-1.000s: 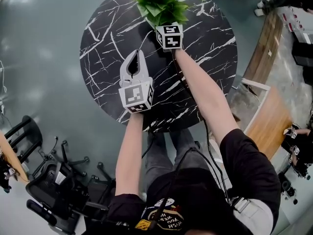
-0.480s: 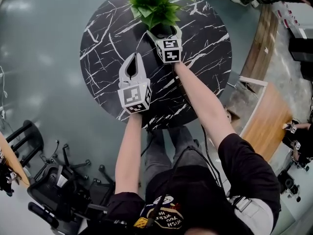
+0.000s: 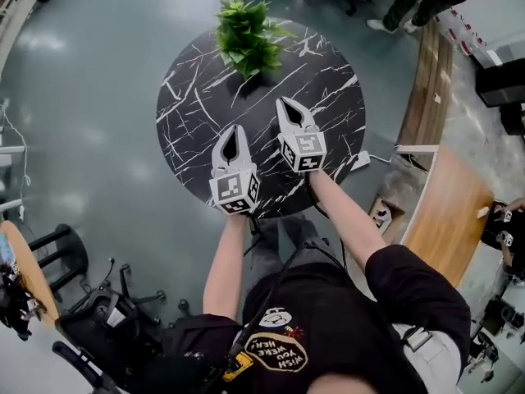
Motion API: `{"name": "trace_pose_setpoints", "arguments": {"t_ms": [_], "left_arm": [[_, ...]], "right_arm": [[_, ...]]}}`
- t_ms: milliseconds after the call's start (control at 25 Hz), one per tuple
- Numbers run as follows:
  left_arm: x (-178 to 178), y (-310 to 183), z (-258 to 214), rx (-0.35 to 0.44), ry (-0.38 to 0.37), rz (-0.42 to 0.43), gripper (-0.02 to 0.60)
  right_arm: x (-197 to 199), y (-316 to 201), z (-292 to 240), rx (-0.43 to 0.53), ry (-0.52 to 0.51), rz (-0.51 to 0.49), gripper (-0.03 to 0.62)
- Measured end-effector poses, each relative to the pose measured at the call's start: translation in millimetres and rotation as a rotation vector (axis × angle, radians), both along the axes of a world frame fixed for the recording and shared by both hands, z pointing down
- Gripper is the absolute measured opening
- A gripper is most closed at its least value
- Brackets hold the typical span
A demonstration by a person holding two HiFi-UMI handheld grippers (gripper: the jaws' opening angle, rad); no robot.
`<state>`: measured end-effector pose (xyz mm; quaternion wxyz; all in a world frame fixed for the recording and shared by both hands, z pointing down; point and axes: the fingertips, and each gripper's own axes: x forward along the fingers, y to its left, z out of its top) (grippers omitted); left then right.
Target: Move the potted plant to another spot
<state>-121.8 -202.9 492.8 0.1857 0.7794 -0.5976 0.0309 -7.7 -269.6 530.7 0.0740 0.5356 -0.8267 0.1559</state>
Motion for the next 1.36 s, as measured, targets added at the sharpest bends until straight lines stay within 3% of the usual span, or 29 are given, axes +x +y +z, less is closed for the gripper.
{"name": "trace_pose_setpoints", "arguments": {"t_ms": [280,560,840,1360], "left_arm": [[19,42,-79,0.053,0.018,0.011,0.003],[33,84,-132,0.092,-0.005,0.045,0.003],[40,115,-151,0.11,-0.009,0.054,0.003],[59,148,-163,0.157,-0.089,0.099,0.003]], "right_arm": [[12,59,-95,0.053,-0.019,-0.042,0.002],[12,123,-139,0.085,0.015,-0.1,0.002],[24,163,-168,0.099,-0.011,-0.09,0.002],[19,195,-186,0.125,-0.02,-0.122,0.002]]}}
